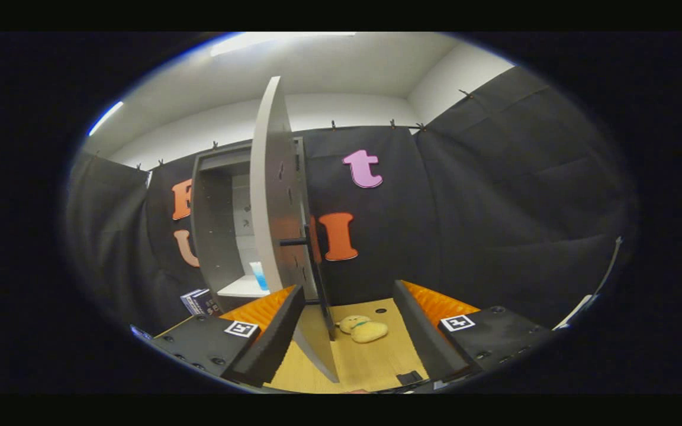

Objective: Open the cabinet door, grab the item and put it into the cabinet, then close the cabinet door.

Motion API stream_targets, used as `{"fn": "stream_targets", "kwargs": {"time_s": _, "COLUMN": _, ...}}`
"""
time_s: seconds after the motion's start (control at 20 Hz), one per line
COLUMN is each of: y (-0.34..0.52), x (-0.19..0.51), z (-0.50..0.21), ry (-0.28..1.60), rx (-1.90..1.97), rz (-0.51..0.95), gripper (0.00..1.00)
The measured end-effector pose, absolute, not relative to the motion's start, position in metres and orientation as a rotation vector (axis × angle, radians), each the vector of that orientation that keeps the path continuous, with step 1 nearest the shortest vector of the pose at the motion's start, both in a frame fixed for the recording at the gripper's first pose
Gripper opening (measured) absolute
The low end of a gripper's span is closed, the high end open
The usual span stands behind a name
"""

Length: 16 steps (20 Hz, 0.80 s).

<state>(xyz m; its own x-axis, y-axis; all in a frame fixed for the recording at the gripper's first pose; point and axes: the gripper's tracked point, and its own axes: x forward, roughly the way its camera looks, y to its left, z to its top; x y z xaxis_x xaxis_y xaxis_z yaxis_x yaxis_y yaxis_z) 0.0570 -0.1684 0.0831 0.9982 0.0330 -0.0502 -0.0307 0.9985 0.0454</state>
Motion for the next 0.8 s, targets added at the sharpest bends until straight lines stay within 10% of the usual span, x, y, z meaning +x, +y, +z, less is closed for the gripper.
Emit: {"fn": "stream_targets", "kwargs": {"time_s": 0.8, "y": -0.127, "x": 0.073, "z": 0.062, "ry": 0.088, "rx": -0.003, "rz": 0.076, "gripper": 0.96}}
